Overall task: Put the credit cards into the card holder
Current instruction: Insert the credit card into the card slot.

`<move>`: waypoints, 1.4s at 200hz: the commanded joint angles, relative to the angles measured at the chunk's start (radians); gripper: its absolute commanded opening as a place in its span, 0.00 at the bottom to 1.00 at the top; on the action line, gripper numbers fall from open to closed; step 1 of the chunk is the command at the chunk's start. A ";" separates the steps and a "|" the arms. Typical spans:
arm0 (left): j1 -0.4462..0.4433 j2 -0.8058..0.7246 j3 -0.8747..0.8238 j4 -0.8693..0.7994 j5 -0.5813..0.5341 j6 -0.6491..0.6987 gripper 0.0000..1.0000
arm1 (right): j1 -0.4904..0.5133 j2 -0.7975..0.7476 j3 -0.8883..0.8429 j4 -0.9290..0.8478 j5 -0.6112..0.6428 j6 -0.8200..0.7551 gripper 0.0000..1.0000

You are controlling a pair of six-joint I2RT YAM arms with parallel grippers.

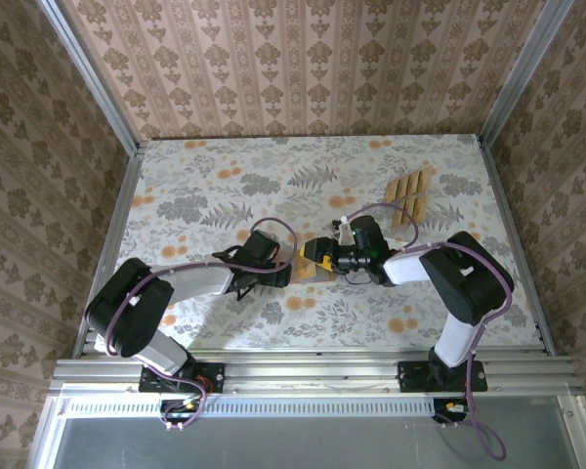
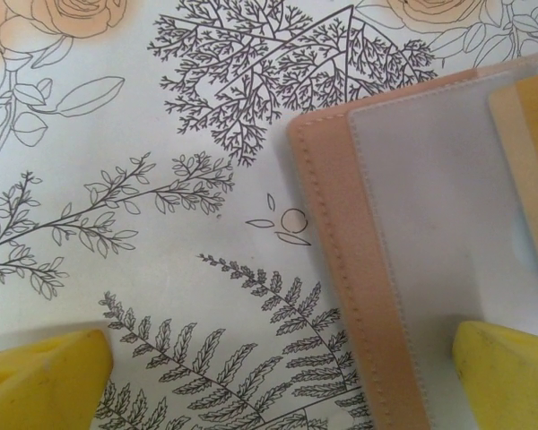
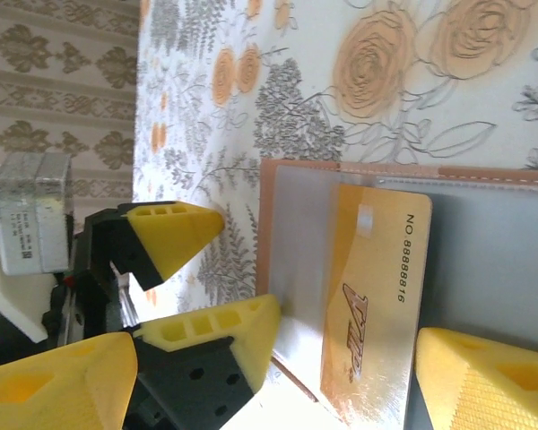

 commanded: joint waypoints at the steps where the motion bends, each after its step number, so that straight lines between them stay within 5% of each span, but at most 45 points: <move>1: 0.027 -0.019 -0.034 -0.034 0.018 -0.022 1.00 | -0.005 -0.050 0.050 -0.212 0.051 -0.078 0.83; 54: 0.060 -0.088 -0.041 -0.041 0.036 -0.025 1.00 | 0.004 -0.101 0.172 -0.553 0.189 -0.229 0.73; 128: 0.091 -0.091 -0.032 -0.097 0.018 -0.013 1.00 | 0.064 -0.020 0.324 -0.838 0.413 -0.367 0.11; 171: 0.089 -0.060 -0.008 -0.131 0.008 -0.008 1.00 | 0.086 0.014 0.357 -0.907 0.531 -0.389 0.04; 280: 0.067 0.039 0.042 -0.115 0.023 -0.005 1.00 | 0.148 0.092 0.415 -0.922 0.541 -0.405 0.03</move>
